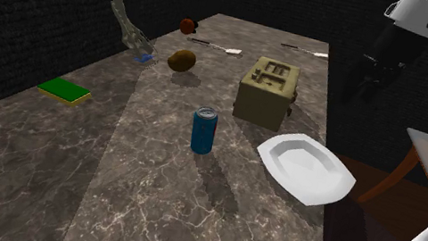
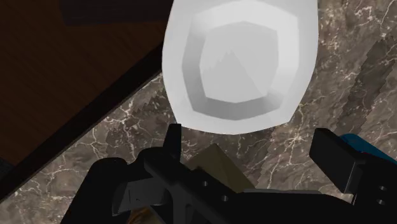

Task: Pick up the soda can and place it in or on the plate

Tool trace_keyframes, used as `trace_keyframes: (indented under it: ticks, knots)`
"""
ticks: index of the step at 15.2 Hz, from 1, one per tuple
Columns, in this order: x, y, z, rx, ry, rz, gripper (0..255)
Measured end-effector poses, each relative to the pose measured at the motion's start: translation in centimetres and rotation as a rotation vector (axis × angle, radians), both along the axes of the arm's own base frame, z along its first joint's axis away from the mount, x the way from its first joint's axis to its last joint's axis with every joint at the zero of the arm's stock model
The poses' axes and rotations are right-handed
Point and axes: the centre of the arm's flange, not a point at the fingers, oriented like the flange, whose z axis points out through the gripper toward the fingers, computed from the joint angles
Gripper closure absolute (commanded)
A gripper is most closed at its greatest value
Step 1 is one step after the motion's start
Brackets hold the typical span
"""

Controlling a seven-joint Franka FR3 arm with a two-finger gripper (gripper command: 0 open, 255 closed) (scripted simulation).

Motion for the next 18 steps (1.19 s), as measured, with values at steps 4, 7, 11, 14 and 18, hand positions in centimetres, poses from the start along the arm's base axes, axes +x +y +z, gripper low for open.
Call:
trace_keyframes:
  ticks: [4,7,11,14,18]
  knots:
    - [1.5,2.4,-0.7,-0.002,0.005,-0.009,0]
    - [3.5,5.6,-1.4,-0.005,0.012,-0.023,0]
    - [6.6,9.8,-2.3,-0.008,0.021,-0.041,0]
    - [8.6,12.9,-3.0,-0.011,0.028,-0.056,0]
    - [12.0,17.4,-4.5,-0.013,0.038,-0.074,0]
